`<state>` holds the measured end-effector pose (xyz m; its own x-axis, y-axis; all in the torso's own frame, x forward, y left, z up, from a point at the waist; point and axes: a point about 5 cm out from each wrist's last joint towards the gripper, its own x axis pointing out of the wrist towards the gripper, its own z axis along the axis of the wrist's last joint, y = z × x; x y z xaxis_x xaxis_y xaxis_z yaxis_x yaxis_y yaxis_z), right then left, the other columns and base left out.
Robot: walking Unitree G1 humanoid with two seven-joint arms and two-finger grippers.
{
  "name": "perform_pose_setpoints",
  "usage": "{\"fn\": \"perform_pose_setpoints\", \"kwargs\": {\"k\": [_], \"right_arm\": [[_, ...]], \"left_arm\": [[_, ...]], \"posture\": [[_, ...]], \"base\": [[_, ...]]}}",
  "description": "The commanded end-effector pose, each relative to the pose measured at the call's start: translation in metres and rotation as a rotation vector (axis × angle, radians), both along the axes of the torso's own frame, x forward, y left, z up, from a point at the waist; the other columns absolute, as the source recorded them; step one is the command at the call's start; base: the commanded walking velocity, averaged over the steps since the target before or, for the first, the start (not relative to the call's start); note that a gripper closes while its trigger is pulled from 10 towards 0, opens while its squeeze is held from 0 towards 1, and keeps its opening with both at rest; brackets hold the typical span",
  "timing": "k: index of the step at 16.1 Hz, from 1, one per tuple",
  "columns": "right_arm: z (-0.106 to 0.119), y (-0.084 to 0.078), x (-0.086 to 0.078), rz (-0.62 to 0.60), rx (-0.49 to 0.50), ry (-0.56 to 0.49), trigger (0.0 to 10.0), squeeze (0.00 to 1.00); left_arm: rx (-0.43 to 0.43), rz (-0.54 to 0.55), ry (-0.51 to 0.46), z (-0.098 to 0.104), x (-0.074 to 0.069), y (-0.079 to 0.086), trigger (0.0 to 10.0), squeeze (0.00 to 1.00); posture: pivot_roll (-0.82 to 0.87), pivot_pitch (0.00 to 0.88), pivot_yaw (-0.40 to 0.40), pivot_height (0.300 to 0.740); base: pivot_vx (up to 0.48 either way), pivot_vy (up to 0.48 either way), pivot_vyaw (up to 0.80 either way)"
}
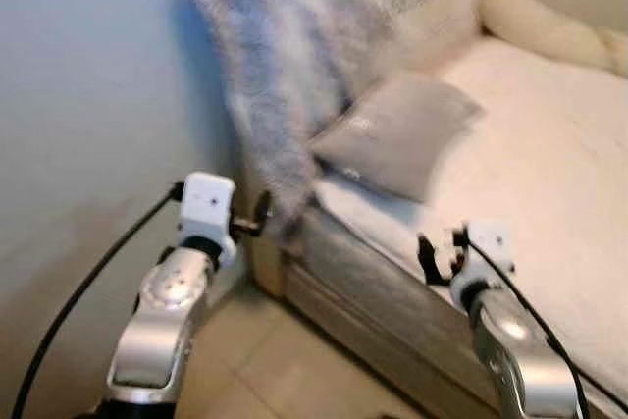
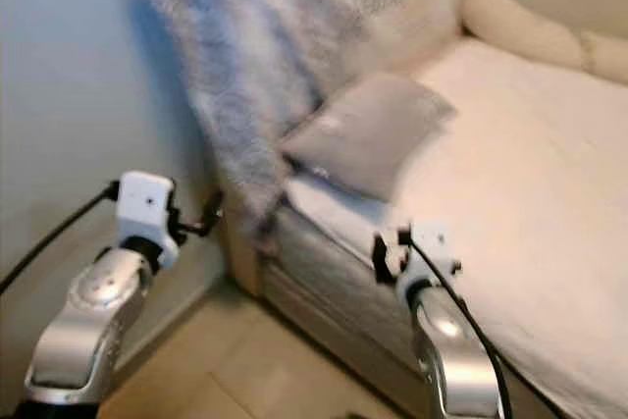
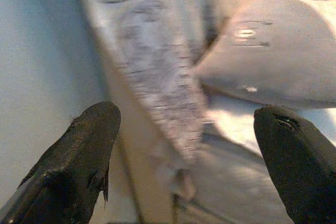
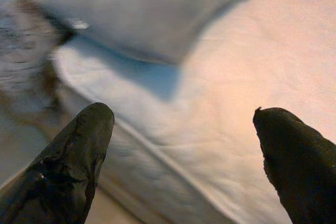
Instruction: Clean up the room
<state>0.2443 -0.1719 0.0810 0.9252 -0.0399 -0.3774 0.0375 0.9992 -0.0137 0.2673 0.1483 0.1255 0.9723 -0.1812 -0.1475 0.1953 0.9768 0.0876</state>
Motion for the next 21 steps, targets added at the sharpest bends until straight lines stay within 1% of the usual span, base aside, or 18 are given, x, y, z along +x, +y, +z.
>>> {"fn": "perform_pose_setpoints", "kwargs": {"k": [1,13,14,16,20,21], "right_arm": [[-0.0024,-0.0105,-0.0038,-0.032,-0.022,0.019,10.0,0.0],[-0.0028,-0.0107,-0.0037,-0.04,-0.016,0.023,10.0,0.0],[-0.003,-0.0106,-0.004,-0.041,-0.013,0.024,10.0,0.0],[-0.0031,-0.0102,-0.0041,-0.04,-0.011,0.021,10.0,0.0],[-0.0003,-0.006,-0.0032,-0.004,0.002,-0.003,10.0,0.0],[0.0,-0.0046,-0.0031,0.003,0.007,-0.003,10.0,0.0]], "left_arm": [[-0.009,-0.026,0.002,0.0001,0.0003,-0.0097,10.0,0.0],[0.003,-0.035,-0.002,0.0001,0.0015,-0.0105,10.0,0.0],[-0.022,-0.027,0.009,-0.0009,0.0012,-0.0099,10.0,0.0],[-0.016,-0.028,0.007,-0.0009,0.0017,-0.0096,10.0,0.0],[-0.039,-0.046,-0.013,0.0015,0.0011,-0.0101,10.0,0.0],[-0.042,-0.048,-0.014,0.0017,0.0007,-0.0097,10.0,0.0]], "posture": [[0.02,0.0,-0.009,0.74],[0.02,0.0,-0.009,0.74],[0.02,0.0,-0.008,0.74],[0.01,0.0,-0.006,0.74],[0.01,0.0,-0.005,0.74],[0.01,0.0,-0.005,0.74]], "base": [[0.0,-0.48,-0.8],[0.0,-0.472,-0.78],[0.0,0.0,-0.69],[0.0,0.0,-0.51],[0.0,0.0,0.0],[0.266,0.0,0.0]]}}
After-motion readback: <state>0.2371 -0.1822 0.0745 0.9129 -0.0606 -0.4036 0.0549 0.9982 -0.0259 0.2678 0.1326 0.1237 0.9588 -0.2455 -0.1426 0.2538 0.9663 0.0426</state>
